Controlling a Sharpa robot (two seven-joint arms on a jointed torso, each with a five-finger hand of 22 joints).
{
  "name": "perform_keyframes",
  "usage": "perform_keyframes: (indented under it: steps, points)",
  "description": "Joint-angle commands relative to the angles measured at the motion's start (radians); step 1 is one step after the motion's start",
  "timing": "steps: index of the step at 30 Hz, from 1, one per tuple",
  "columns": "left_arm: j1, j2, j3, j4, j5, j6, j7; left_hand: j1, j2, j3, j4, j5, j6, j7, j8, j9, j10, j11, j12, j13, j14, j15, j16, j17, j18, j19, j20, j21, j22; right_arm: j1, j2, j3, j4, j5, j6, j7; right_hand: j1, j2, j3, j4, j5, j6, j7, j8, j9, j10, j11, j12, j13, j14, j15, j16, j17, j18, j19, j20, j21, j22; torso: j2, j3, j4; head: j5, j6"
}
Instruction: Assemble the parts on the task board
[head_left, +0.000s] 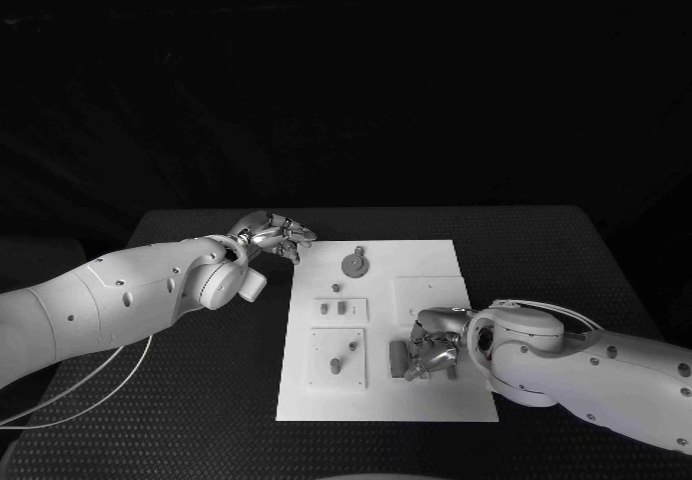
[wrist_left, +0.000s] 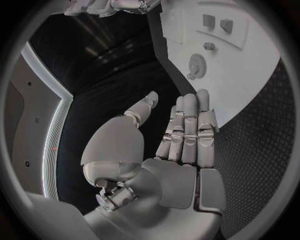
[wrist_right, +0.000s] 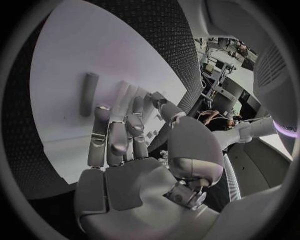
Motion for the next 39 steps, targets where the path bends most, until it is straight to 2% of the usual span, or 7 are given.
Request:
perform_keyframes:
  steps: [1,10,17,25,31,36,39]
  points:
    - [0.001,0.000,0.001,0.003,0.005,0.016,0.005,-0.008,0.001,0.000,0.008,-0.004,0.000,0.003,0.006,0.001,-0.003,-0.001,0.002,0.001,0.005,0.000,-0.006,0.001,0.020,0.009,0.000,-0.004,0.001,0.001,0.000,0.002,-0.001,-0.027,-0.019,-0.014,-0.009,0.012,-0.010,0.002,-0.004,0.009,-0.003,0.003,-0.002,0.011,0.000,0.007,0.003,0.011,0.001,-0.002,0.003,0.013,0.007,0.000,0.002,0.014,0.000,0.0006,0.0001,0.001,0.000]
    - [0.001,0.000,0.001,0.003,0.005,0.018,0.004,-0.009,0.001,0.000,0.009,-0.004,0.001,0.002,0.006,0.001,-0.003,-0.001,0.002,0.002,0.005,0.000,-0.006,0.002,0.020,0.009,0.000,-0.004,0.002,0.001,-0.001,0.002,-0.003,-0.017,-0.007,-0.015,-0.039,0.005,-0.014,0.023,-0.003,0.015,-0.005,-0.001,-0.005,0.020,-0.002,0.006,0.007,0.018,0.000,-0.004,0.009,0.013,0.011,-0.002,-0.003,0.013,0.000,0.0006,-0.0002,0.001,0.000]
    - [0.001,0.001,0.001,0.001,0.005,0.019,0.004,-0.009,0.001,0.000,0.009,-0.004,0.001,0.002,0.007,0.001,-0.003,-0.001,0.002,0.002,0.005,0.000,-0.006,0.002,0.020,0.009,0.000,-0.005,0.002,0.001,-0.017,0.002,0.012,0.047,0.005,-0.005,-0.029,-0.040,0.001,0.028,-0.002,0.017,-0.005,-0.005,-0.007,0.022,-0.003,0.001,0.007,0.018,-0.001,-0.008,0.006,0.013,0.015,-0.005,-0.007,0.013,0.000,0.0010,-0.0001,0.000,-0.001]
    - [0.001,0.001,0.001,0.000,0.005,0.019,0.003,-0.008,0.001,0.000,0.009,-0.004,0.001,0.002,0.007,0.001,-0.003,-0.001,0.002,0.002,0.004,-0.001,-0.007,0.002,0.020,0.008,0.000,-0.005,0.002,0.013,-0.051,0.009,0.038,0.089,-0.023,0.024,-0.032,-0.094,0.022,0.071,-0.003,0.014,-0.003,-0.010,-0.007,0.015,-0.001,-0.007,0.004,0.014,-0.001,-0.011,0.001,0.013,0.018,-0.005,-0.011,0.013,0.000,0.0010,-0.0012,-0.003,0.003]
    - [0.001,0.003,0.001,0.000,0.005,0.020,0.004,-0.008,0.001,0.000,0.009,-0.004,0.001,0.002,0.007,0.001,-0.003,-0.001,0.002,0.002,0.004,-0.001,-0.007,0.002,0.020,0.008,0.000,-0.005,0.002,0.030,-0.079,0.018,0.040,0.107,-0.094,0.062,-0.032,-0.094,0.027,0.086,-0.003,0.011,-0.002,-0.012,-0.006,0.007,0.000,-0.013,0.000,0.013,-0.002,-0.012,0.001,0.013,0.018,-0.005,-0.012,0.014,0.000,0.0011,-0.0007,-0.006,0.005]
    - [0.001,0.002,0.001,0.000,0.005,0.019,0.005,-0.008,0.001,0.000,0.009,-0.004,0.002,0.001,0.007,0.001,-0.003,-0.001,0.002,0.002,0.004,-0.001,-0.007,0.003,0.020,0.009,0.000,-0.006,0.002,0.045,-0.113,0.020,0.026,0.113,-0.074,0.038,-0.031,-0.086,0.027,0.091,-0.004,0.005,0.000,-0.015,-0.006,-0.004,0.001,-0.023,-0.011,0.010,-0.003,-0.013,-0.003,0.013,0.018,-0.005,-0.012,0.015,0.000,0.0011,-0.0009,-0.007,0.006]
    - [0.001,0.001,0.000,0.000,0.005,0.018,0.004,-0.008,0.001,0.000,0.009,-0.004,0.002,0.001,0.008,0.001,-0.003,-0.001,0.002,0.002,0.004,-0.001,-0.007,0.003,0.020,0.009,0.000,-0.006,0.003,0.060,-0.143,0.019,0.014,0.112,-0.026,0.001,-0.032,-0.073,0.025,0.094,-0.004,0.001,0.001,-0.017,-0.004,-0.014,0.003,-0.031,-0.019,0.007,-0.002,-0.014,-0.006,0.013,0.016,-0.005,-0.014,0.016,0.000,0.0008,-0.0008,-0.007,0.006]
